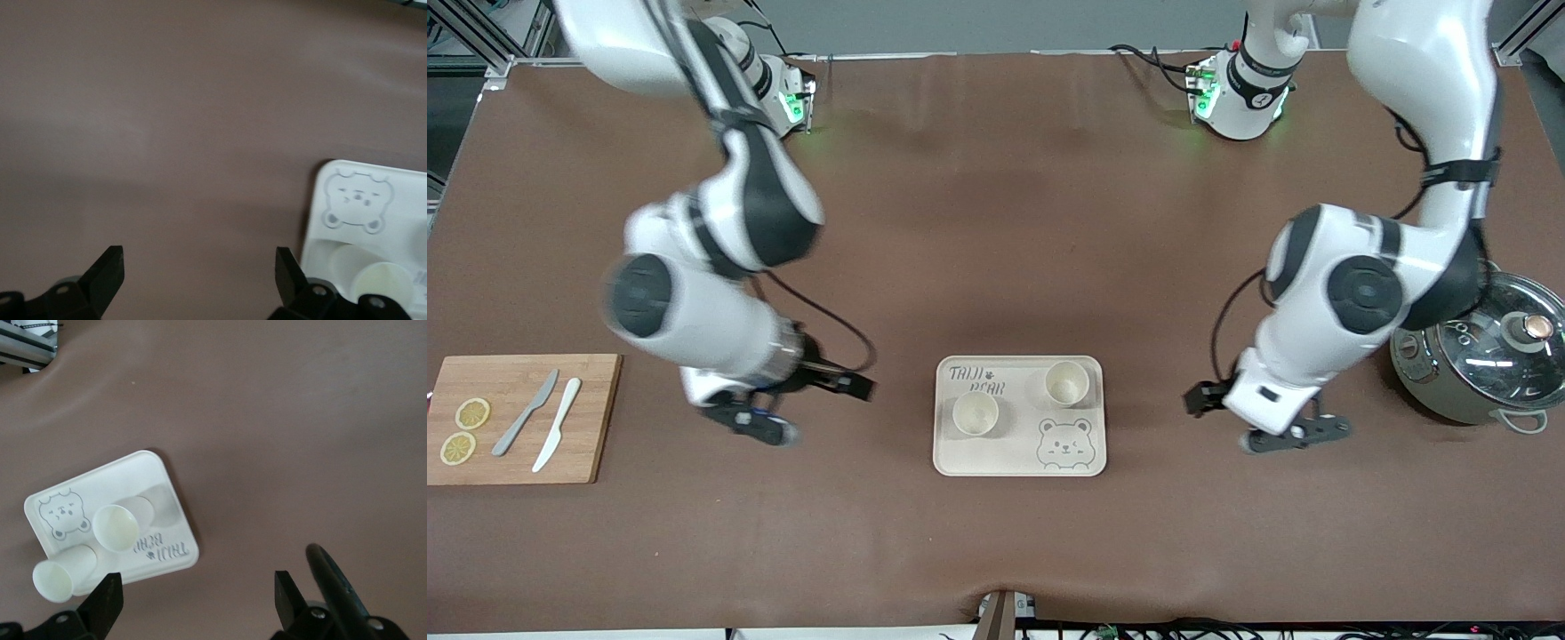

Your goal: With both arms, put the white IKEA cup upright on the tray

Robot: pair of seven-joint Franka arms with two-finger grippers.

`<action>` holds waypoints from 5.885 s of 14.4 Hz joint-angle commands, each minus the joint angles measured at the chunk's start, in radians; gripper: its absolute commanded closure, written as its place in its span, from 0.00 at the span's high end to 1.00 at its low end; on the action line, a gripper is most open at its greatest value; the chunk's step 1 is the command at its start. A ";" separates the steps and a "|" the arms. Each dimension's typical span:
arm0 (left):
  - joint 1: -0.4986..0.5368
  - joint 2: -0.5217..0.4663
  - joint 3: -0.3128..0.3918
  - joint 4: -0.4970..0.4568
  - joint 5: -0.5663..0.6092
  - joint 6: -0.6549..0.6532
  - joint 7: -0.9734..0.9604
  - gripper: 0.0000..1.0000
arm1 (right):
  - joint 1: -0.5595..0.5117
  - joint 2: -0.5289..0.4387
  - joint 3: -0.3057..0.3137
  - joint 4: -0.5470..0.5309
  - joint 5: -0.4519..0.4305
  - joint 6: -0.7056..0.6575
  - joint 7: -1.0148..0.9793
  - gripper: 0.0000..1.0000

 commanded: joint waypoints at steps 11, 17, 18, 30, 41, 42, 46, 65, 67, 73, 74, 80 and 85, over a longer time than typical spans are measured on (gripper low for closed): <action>0.179 -0.238 0.004 0.000 -0.106 -0.190 0.355 1.00 | -0.395 -0.630 0.000 -0.493 -0.216 -0.159 -0.664 1.00; 0.178 -0.335 0.002 0.003 -0.098 -0.293 0.357 1.00 | -0.394 -0.628 0.006 -0.492 -0.216 -0.163 -0.662 1.00; 0.178 -0.350 0.001 0.003 -0.096 -0.316 0.357 1.00 | -0.391 -0.628 0.011 -0.492 -0.216 -0.163 -0.660 1.00; 0.174 -0.358 0.007 0.002 -0.075 -0.387 0.412 1.00 | -0.367 -0.644 0.073 -0.467 -0.285 -0.178 -0.542 1.00; 0.196 -0.332 0.005 0.012 -0.089 -0.371 0.427 1.00 | -0.378 -0.621 0.070 -0.378 -0.288 -0.192 -0.544 1.00; 0.196 -0.332 0.005 0.012 -0.101 -0.371 0.426 1.00 | -0.378 -0.621 0.070 -0.378 -0.290 -0.193 -0.544 1.00; -0.034 -0.362 0.263 0.011 -0.170 -0.385 0.436 1.00 | -0.377 -0.621 0.070 -0.378 -0.290 -0.196 -0.544 1.00; -0.036 -0.375 0.243 0.012 -0.168 -0.422 0.504 1.00 | -0.378 -0.621 0.070 -0.369 -0.290 -0.195 -0.542 1.00; -0.039 -0.373 0.243 0.012 -0.149 -0.422 0.507 1.00 | -0.380 -0.621 0.070 -0.369 -0.290 -0.195 -0.542 1.00; -0.031 -0.375 0.242 0.012 -0.168 -0.422 0.518 1.00 | -0.380 -0.621 0.070 -0.369 -0.291 -0.193 -0.542 1.00; -0.025 -0.379 0.240 0.012 -0.184 -0.422 0.518 1.00 | -0.380 -0.621 0.070 -0.369 -0.291 -0.193 -0.542 1.00; -0.027 -0.370 0.245 0.012 -0.199 -0.420 0.519 1.00 | -0.380 -0.621 0.070 -0.369 -0.291 -0.193 -0.542 1.00; -0.027 -0.361 0.248 0.014 -0.198 -0.408 0.519 1.00 | -0.380 -0.621 0.070 -0.369 -0.291 -0.195 -0.542 1.00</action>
